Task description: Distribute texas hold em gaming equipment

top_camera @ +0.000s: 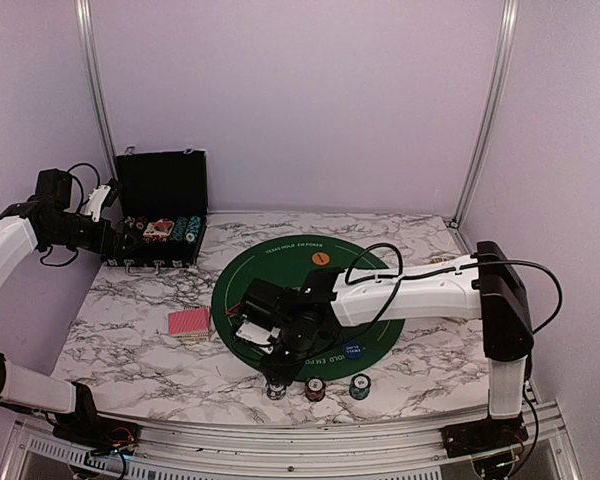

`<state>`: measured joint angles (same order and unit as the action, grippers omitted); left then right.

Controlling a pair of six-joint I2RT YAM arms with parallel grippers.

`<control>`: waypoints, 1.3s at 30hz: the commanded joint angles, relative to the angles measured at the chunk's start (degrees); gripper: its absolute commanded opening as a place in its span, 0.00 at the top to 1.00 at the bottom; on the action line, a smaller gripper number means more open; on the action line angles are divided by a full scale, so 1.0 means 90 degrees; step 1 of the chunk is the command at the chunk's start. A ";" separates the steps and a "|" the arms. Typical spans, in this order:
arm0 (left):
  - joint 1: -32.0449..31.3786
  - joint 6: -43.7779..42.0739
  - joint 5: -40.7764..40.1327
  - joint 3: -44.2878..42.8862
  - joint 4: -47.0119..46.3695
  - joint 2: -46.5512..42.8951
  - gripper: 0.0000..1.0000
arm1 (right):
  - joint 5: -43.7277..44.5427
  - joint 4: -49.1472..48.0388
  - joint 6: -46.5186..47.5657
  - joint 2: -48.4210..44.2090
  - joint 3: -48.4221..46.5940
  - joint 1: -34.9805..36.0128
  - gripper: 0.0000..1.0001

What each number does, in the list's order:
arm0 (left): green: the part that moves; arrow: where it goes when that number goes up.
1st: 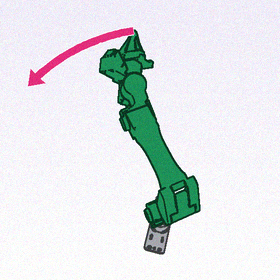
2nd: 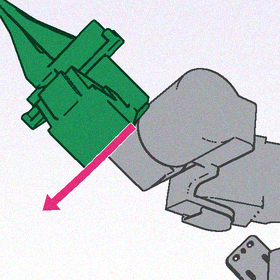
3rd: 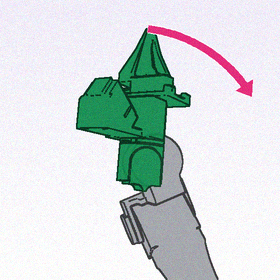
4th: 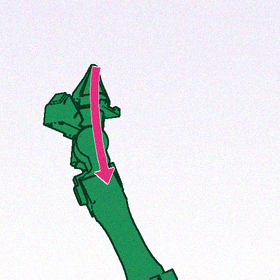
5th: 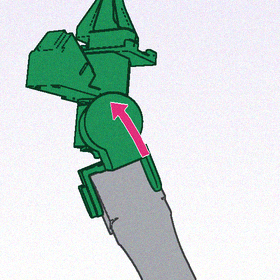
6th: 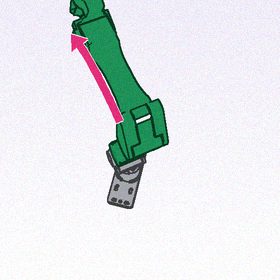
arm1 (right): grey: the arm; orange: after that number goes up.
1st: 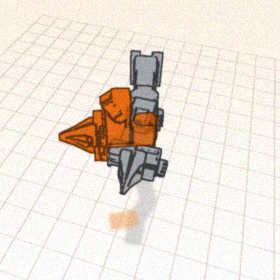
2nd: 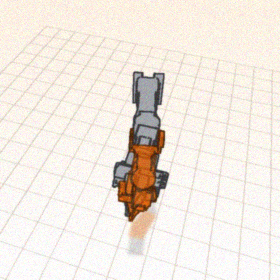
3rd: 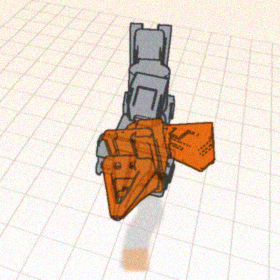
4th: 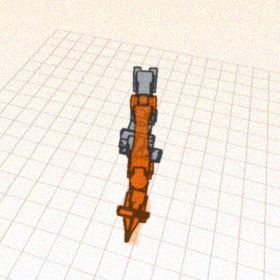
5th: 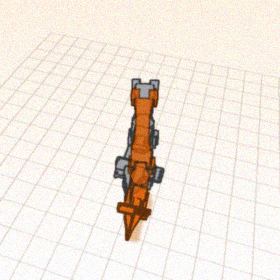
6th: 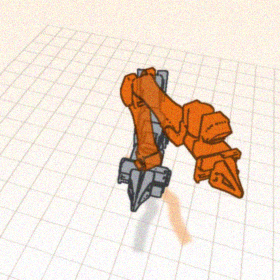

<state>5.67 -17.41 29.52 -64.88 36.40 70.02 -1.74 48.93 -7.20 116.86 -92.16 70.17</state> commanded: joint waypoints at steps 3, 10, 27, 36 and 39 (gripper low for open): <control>0.0014 -0.0087 0.0012 -0.0213 0.0220 -0.0161 0.01 | 0.0586 0.0111 -0.0041 -0.0577 -0.0417 -0.0590 0.94; 0.0015 -0.0066 0.0095 -0.0222 0.0215 -0.0124 0.01 | 0.0948 -0.0211 -0.0171 -0.0642 -0.0454 -0.1665 0.95; 0.0014 -0.0107 0.0130 -0.0173 0.0266 -0.0133 0.01 | 0.0945 -0.1352 -0.0313 0.0887 -0.1497 -0.4470 0.90; 0.0014 -0.0109 0.0141 -0.0159 0.0282 -0.0080 0.01 | 0.0689 -0.1306 -0.0331 0.1934 -0.2417 -0.4604 0.89; 0.0014 -0.0107 0.0125 -0.0164 0.0284 -0.0086 0.01 | 0.0660 -0.1335 -0.0323 0.2085 -0.2494 -0.4603 0.88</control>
<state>5.67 -17.63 29.78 -64.88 37.65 70.02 5.32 38.06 -9.45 134.91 -111.24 28.64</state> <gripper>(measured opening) 0.989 0.402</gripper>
